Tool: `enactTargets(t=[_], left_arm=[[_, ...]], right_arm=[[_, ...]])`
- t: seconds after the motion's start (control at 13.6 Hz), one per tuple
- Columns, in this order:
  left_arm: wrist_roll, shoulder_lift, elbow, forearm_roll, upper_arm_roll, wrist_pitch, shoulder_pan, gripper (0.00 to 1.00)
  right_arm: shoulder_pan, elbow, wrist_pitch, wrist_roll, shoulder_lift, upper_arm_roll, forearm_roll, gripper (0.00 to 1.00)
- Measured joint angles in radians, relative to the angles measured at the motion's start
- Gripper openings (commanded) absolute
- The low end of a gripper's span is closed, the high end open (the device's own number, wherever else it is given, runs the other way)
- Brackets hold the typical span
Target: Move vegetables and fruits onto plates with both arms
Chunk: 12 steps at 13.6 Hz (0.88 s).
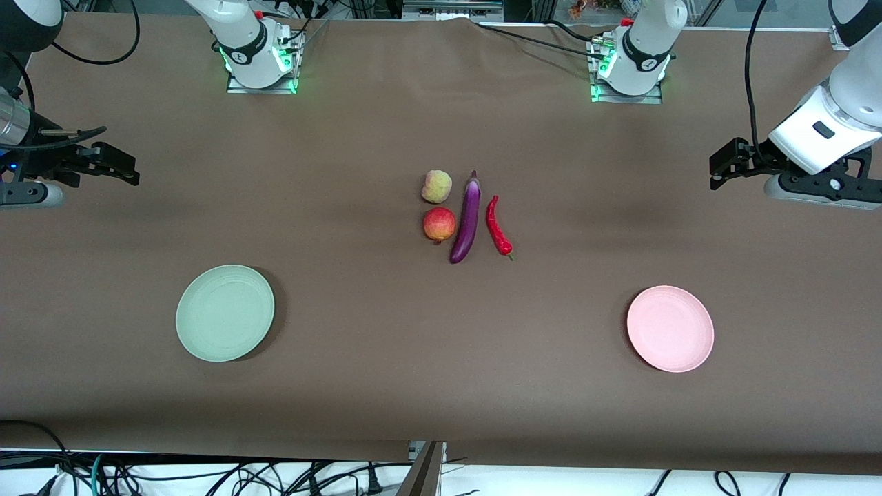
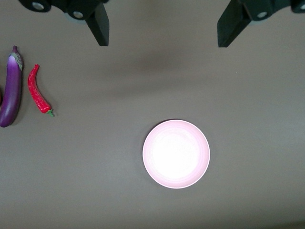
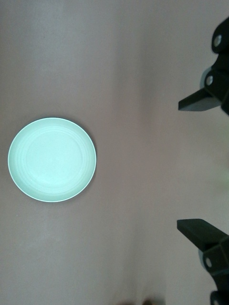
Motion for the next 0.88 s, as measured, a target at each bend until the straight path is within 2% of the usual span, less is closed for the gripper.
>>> enactTargets(t=[0.88], left_arm=[[0.000, 0.031, 0.002, 0.000, 0.000, 0.018, 0.000, 1.00]], right_arm=[[0.000, 0.001, 0.000, 0.000, 0.007, 0.000, 0.000, 1.00]])
